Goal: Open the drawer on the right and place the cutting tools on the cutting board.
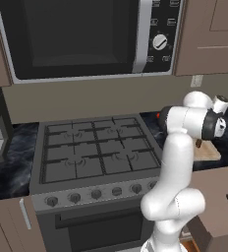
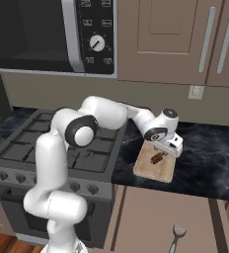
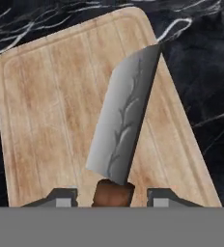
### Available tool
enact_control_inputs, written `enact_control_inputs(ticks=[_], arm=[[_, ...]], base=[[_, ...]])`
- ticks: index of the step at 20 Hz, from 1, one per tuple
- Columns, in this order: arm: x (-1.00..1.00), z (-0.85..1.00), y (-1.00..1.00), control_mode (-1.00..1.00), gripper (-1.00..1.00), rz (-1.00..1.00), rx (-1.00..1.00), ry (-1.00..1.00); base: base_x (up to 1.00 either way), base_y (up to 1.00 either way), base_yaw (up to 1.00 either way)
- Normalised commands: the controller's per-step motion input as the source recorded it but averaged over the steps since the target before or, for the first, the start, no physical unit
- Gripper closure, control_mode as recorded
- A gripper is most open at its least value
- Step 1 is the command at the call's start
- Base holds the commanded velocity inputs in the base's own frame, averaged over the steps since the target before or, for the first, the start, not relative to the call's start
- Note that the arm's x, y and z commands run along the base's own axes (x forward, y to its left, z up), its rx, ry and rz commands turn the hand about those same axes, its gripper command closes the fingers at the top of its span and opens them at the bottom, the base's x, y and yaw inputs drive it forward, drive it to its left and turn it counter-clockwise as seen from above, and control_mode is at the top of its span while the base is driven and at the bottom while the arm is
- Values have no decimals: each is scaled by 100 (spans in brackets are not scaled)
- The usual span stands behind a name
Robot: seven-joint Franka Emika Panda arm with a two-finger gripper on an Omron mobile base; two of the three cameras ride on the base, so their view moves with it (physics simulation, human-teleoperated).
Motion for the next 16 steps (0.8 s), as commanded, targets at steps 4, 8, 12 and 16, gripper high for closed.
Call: enact_control_inputs(ticks=[4, 8, 12, 16], arm=[[0, 65, 5, -100, -100, 0, 0, -4], [-19, 44, 8, -100, -100, 0, 0, 0], [-97, 2, 9, -100, -100, 0, -1, -5], [-92, 19, 9, -100, -100, -3, 0, -11]], base=[[0, 0, 0], [0, 0, 0], [0, 0, 0], [0, 0, 0]])
